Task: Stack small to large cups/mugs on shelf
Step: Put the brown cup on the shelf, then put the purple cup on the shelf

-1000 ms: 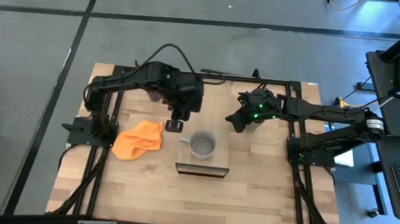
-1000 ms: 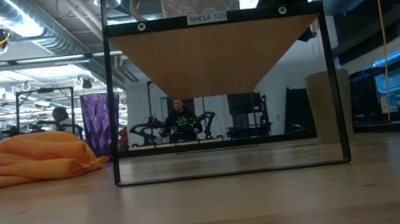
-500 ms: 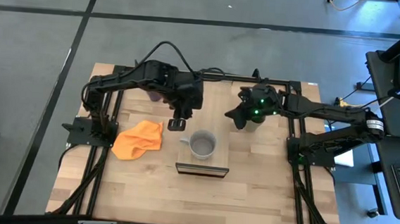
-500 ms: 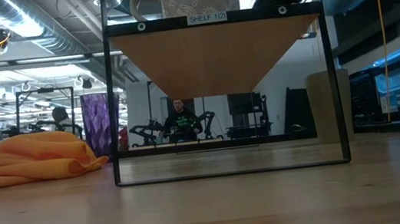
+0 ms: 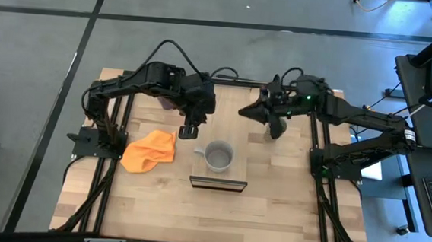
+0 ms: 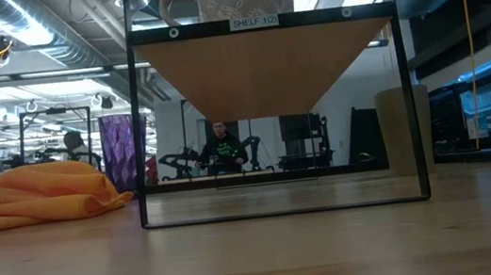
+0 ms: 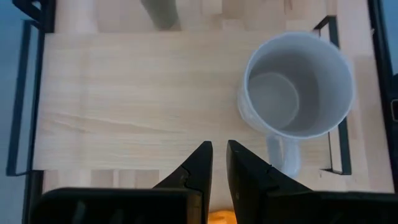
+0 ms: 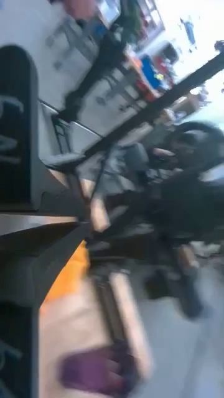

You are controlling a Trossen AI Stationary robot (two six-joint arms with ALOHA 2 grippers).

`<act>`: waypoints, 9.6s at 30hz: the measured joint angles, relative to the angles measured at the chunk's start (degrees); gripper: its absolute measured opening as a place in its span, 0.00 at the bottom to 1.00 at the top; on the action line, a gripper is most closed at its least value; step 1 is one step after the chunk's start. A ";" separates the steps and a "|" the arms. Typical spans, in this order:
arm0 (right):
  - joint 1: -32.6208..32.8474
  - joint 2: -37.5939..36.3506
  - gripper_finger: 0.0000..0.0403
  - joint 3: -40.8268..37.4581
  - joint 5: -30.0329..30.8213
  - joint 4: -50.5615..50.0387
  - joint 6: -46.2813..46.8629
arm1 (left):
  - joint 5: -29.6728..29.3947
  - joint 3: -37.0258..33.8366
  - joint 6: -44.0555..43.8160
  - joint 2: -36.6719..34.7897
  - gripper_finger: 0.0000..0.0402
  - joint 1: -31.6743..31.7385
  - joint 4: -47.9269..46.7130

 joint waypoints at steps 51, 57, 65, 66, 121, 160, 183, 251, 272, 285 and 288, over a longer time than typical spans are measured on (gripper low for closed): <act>-16.40 -13.02 0.36 -12.73 21.87 -59.00 7.97 | -3.93 0.00 -1.31 -7.32 0.10 0.07 3.01; -16.38 -12.11 0.38 -16.87 21.86 -54.64 11.15 | -3.85 0.00 -1.82 -7.32 0.10 0.07 3.21; -16.38 -11.80 0.35 -18.96 25.73 -52.51 11.82 | -3.85 0.00 -2.73 -7.29 0.10 0.07 3.21; -16.38 -11.69 0.35 -19.65 25.75 -51.85 11.84 | -3.85 0.00 -2.84 -7.29 0.10 0.07 3.21; -15.57 -0.36 0.02 13.98 25.87 -71.67 0.53 | -5.06 -11.37 -3.24 -7.18 0.10 -0.78 5.54; 0.49 46.35 0.02 65.53 20.79 -80.41 -7.16 | -12.17 -39.47 -13.30 -34.29 0.10 -0.90 15.74; 0.91 46.75 0.19 65.45 20.77 -76.05 -4.22 | -12.87 -47.15 -14.96 -41.83 0.10 -0.85 18.91; -8.51 30.62 0.54 66.19 36.40 -77.96 -2.40 | -5.91 -51.25 -12.82 -22.04 0.35 52.39 12.79; -8.23 30.64 0.54 66.19 36.41 -80.72 -1.55 | -3.37 -54.60 -9.05 -20.91 0.35 51.93 18.73; -8.23 30.67 0.54 66.19 36.42 -80.77 -2.91 | -3.37 -59.63 -8.83 -20.91 0.35 50.87 23.56; -8.23 30.67 0.54 66.19 36.44 -80.76 -2.93 | -3.35 -59.63 -9.22 -20.91 0.33 50.86 24.88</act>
